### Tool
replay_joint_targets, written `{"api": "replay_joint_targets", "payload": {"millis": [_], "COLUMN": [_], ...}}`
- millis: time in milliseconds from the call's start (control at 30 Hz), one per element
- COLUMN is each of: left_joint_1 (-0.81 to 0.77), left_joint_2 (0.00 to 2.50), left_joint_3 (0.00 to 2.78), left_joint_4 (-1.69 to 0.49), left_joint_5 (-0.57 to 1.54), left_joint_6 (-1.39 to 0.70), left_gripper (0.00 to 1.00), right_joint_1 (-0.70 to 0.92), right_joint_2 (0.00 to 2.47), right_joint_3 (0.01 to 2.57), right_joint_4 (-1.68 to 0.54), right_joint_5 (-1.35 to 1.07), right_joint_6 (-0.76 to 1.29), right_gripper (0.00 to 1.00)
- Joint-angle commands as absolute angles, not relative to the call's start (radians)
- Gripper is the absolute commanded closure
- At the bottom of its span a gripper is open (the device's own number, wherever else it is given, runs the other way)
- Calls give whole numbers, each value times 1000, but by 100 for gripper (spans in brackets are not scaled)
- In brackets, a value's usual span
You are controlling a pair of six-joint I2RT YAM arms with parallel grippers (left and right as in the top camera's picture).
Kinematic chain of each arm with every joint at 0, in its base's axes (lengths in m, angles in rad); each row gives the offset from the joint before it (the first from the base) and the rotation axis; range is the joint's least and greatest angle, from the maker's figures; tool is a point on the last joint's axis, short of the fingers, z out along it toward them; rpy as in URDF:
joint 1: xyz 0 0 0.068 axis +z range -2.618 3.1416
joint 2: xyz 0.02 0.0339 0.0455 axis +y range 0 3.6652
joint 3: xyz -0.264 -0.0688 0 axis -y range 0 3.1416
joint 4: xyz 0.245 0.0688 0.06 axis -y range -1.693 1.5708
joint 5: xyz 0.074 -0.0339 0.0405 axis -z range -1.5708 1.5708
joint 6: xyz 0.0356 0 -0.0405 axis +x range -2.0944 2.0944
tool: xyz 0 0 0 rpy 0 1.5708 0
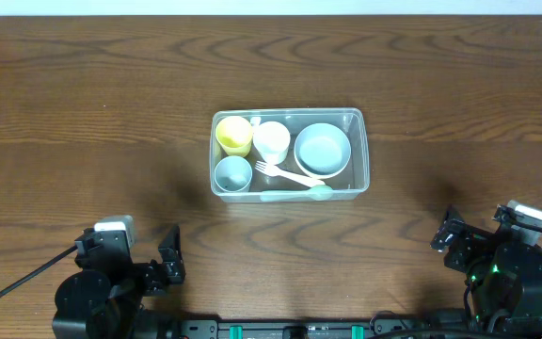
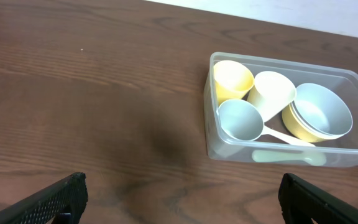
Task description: Pack container
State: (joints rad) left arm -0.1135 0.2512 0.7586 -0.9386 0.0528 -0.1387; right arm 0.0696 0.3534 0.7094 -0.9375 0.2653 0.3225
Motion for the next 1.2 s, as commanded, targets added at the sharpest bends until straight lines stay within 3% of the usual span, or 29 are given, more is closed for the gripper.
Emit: {"api": "replay_joint_targets", "payload": {"millis": [0, 267, 500, 700, 967, 1167], "left_joint_1": [-115, -115, -115, -115, -115, -115], "left_joint_2": [247, 247, 247, 247, 247, 247], "left_joint_3": [748, 748, 748, 748, 748, 748], "left_joint_4": [-941, -941, -941, -941, -941, -941], "left_joint_5": [49, 48, 48, 49, 49, 48], "left_joint_6": [-154, -154, -154, -154, -154, -154], "left_gripper": [2, 2, 2, 2, 2, 2], "right_joint_1": [79, 82, 103, 104, 75, 52], "right_joint_2": [353, 308, 70, 6, 5, 5], "right_joint_3": [702, 702, 580, 397, 170, 58], "right_joint_4": [-939, -963, -894, -607, -108, 64], "right_joint_5": [277, 276, 152, 14, 10, 10], "right_joint_6": [336, 337, 217, 67, -59, -138], "right_gripper": [1, 1, 1, 1, 1, 1]}}
